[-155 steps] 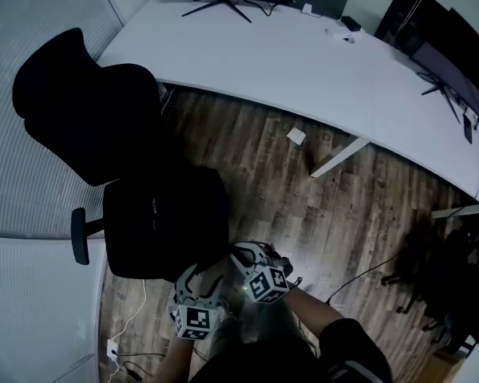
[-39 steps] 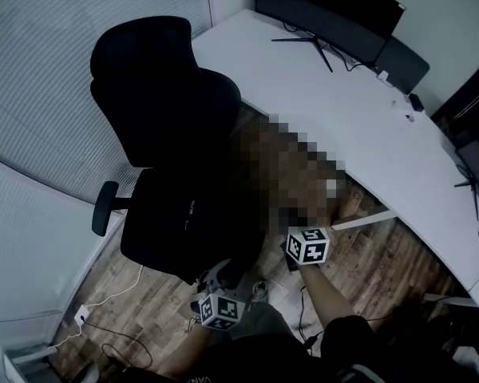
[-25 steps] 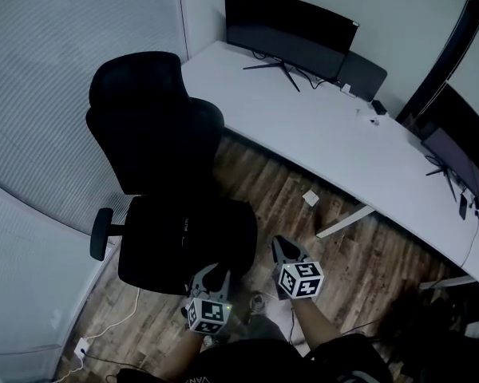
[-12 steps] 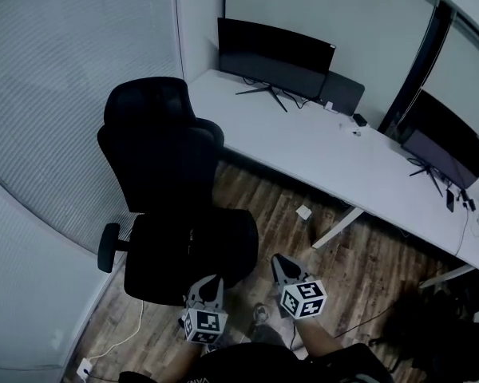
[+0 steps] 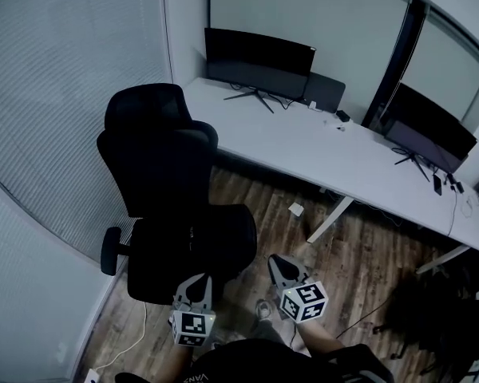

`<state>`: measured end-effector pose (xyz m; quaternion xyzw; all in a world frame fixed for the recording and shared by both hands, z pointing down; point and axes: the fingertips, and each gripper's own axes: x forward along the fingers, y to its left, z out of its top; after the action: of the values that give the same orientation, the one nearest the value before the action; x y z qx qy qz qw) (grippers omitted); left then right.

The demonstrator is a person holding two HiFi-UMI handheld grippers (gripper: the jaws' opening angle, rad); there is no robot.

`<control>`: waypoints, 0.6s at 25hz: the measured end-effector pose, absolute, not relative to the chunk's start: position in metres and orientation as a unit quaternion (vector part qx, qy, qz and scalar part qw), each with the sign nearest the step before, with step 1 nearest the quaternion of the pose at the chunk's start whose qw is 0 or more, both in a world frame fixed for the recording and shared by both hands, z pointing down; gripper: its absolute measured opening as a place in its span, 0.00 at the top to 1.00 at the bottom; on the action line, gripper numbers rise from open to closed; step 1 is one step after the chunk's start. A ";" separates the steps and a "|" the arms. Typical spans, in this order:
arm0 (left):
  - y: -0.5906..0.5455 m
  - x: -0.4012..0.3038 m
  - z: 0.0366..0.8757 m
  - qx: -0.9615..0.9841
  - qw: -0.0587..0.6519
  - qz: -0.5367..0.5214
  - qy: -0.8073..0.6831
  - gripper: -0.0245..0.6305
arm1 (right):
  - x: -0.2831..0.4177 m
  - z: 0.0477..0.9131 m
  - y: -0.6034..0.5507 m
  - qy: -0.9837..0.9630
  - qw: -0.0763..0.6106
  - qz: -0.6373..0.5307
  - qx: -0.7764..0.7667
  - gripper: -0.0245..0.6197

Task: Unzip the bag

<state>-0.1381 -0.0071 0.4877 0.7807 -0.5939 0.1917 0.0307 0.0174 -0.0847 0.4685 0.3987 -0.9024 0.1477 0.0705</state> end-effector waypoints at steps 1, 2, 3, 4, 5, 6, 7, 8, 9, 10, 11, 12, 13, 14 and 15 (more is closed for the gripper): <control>-0.001 -0.139 0.485 0.782 0.029 0.190 -0.593 0.93 | 0.016 0.467 -0.077 -0.903 0.070 0.146 0.398 0.88; 0.006 -0.140 0.483 0.782 0.027 0.190 -0.593 0.93 | 0.015 0.465 -0.069 -0.903 0.069 0.145 0.398 0.88; 0.012 -0.142 0.480 0.783 0.026 0.189 -0.592 0.93 | 0.013 0.465 -0.062 -0.904 0.069 0.144 0.397 0.88; 0.018 -0.144 0.479 0.783 0.025 0.190 -0.591 0.93 | 0.011 0.464 -0.055 -0.904 0.069 0.144 0.397 0.88; 0.024 -0.145 0.477 0.784 0.024 0.190 -0.590 0.93 | 0.009 0.464 -0.049 -0.904 0.069 0.145 0.397 0.88; 0.031 -0.146 0.475 0.785 0.023 0.190 -0.589 0.93 | 0.007 0.464 -0.042 -0.904 0.069 0.146 0.397 0.88; 0.038 -0.147 0.473 0.786 0.020 0.190 -0.588 0.93 | 0.005 0.464 -0.036 -0.903 0.069 0.146 0.397 0.88; 0.044 -0.148 0.470 0.786 0.016 0.190 -0.588 0.93 | 0.003 0.463 -0.030 -0.903 0.069 0.147 0.397 0.88; 0.050 -0.149 0.468 0.786 0.012 0.189 -0.588 0.93 | 0.002 0.461 -0.024 -0.903 0.068 0.146 0.397 0.88; 0.056 -0.151 0.465 0.786 0.010 0.187 -0.589 0.93 | 0.000 0.460 -0.018 -0.904 0.067 0.146 0.397 0.88; 0.063 -0.151 0.464 0.786 0.009 0.185 -0.590 0.93 | -0.001 0.459 -0.012 -0.904 0.067 0.146 0.396 0.88; 0.069 -0.152 0.462 0.787 0.009 0.182 -0.590 0.93 | -0.003 0.458 -0.006 -0.905 0.067 0.145 0.394 0.88; 0.076 -0.152 0.460 0.788 0.009 0.180 -0.589 0.93 | -0.004 0.459 0.001 -0.905 0.067 0.145 0.393 0.88; 0.082 -0.152 0.459 0.789 0.007 0.178 -0.589 0.93 | -0.005 0.459 0.008 -0.906 0.066 0.146 0.393 0.88; 0.088 -0.153 0.459 0.788 0.002 0.176 -0.589 0.93 | -0.007 0.459 0.014 -0.906 0.066 0.146 0.392 0.88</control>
<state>-0.1535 0.0882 0.4590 0.7884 -0.5893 0.1765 0.0022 -0.0067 0.0138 0.4594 0.3919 -0.9059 0.1464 0.0656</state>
